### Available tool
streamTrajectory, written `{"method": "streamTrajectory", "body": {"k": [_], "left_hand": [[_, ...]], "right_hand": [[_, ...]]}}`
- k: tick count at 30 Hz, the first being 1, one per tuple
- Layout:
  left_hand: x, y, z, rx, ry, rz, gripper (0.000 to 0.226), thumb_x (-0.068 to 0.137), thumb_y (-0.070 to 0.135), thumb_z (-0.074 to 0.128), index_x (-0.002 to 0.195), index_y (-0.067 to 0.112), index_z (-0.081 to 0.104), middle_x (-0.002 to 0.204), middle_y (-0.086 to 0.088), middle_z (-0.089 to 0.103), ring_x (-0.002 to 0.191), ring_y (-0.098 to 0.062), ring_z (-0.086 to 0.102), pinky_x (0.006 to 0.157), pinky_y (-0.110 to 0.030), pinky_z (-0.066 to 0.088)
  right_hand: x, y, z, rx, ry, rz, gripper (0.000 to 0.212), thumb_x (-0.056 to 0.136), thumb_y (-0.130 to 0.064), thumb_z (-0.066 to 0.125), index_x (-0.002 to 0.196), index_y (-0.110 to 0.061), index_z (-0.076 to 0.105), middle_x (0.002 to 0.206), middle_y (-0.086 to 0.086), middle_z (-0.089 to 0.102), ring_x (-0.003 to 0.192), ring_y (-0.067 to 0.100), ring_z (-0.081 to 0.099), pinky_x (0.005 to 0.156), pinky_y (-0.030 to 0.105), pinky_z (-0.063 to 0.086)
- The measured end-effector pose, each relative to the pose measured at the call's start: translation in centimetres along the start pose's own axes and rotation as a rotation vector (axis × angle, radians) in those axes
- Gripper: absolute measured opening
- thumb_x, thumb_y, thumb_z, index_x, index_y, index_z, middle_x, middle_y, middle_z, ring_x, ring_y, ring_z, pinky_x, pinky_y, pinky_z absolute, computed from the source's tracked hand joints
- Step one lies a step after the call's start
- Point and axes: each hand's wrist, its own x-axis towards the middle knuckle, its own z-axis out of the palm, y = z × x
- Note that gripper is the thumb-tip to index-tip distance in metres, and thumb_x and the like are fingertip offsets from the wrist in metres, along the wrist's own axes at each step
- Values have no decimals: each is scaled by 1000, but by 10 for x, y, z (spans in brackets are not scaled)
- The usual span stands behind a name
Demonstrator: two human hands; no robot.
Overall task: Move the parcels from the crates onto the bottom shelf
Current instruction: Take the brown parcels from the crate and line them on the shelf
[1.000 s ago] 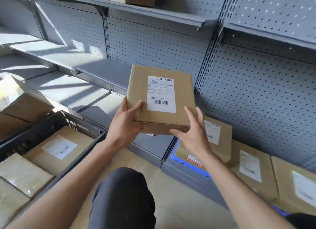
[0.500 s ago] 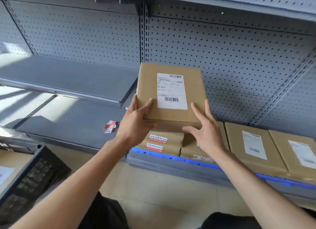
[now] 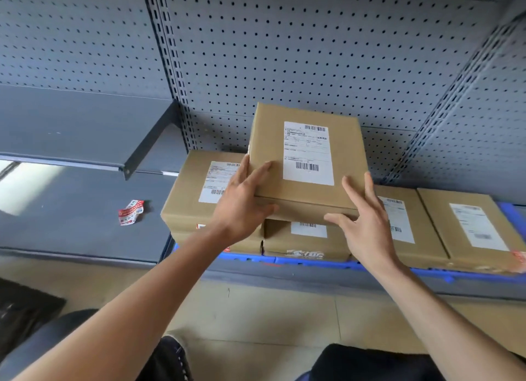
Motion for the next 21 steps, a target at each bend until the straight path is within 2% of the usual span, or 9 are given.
{"method": "streamTrajectory", "body": {"k": [3,5,8,9,11,14,16,18,21], "left_hand": [[11,4,17,-4,-53,8,92,82,26,77,156,45,25,169,6,5,148,-21,29,116,-33,35],[17,4,27,-5,-87,-11,98,82,30,79,158,45,19,169,6,6,149,-21,29,118,-38,34],[24,-2,36,53,-120,-34,101,81,37,79,159,42,14,169,4,11,153,-19,20,120,-47,29],[26,-5,38,82,-128,-30,99,81,41,78,159,41,16,168,3,14,153,-17,16,121,-49,26],[28,-11,41,134,-122,-4,89,81,56,69,156,43,23,166,4,21,153,-16,15,121,-52,23],[29,-20,45,175,-105,-6,80,79,69,50,153,42,33,161,8,32,151,-17,20,117,-51,20],[30,-26,50,196,-116,-23,81,78,73,46,153,42,35,159,10,35,151,-18,22,118,-51,20],[30,-32,55,226,-146,-37,87,75,80,40,153,43,33,160,10,35,152,-18,22,120,-55,19],[31,-37,62,254,-191,-76,86,76,79,40,154,43,31,161,9,32,153,-21,19,119,-59,18]], "right_hand": [[2,24,-3,0,-4,19,79,76,-24,85,146,-34,49,166,-7,13,151,16,19,86,-13,16],[3,38,-2,-8,-8,11,79,76,-25,85,146,-33,50,166,-6,13,151,16,20,95,-7,21],[4,53,3,-12,-3,13,79,76,-25,84,146,-34,50,166,-8,13,151,18,22,105,26,44],[5,57,5,-16,-5,13,79,76,-25,84,146,-34,50,166,-7,14,151,19,23,107,33,45],[7,65,10,-23,-17,24,79,76,-25,85,146,-33,50,166,-7,14,151,19,23,112,38,41],[9,72,14,-17,-35,46,79,76,-23,84,146,-32,49,166,-7,14,150,13,20,113,29,36],[9,75,15,-27,-49,41,78,76,-20,84,146,-29,50,166,-6,15,143,-4,14,109,8,26],[8,80,18,-48,-65,26,77,77,-14,84,146,-25,51,165,-2,17,131,-20,7,95,-11,15],[8,87,23,-59,-78,30,76,78,-10,83,146,-24,51,166,-2,16,126,-25,2,91,-10,17]]}}
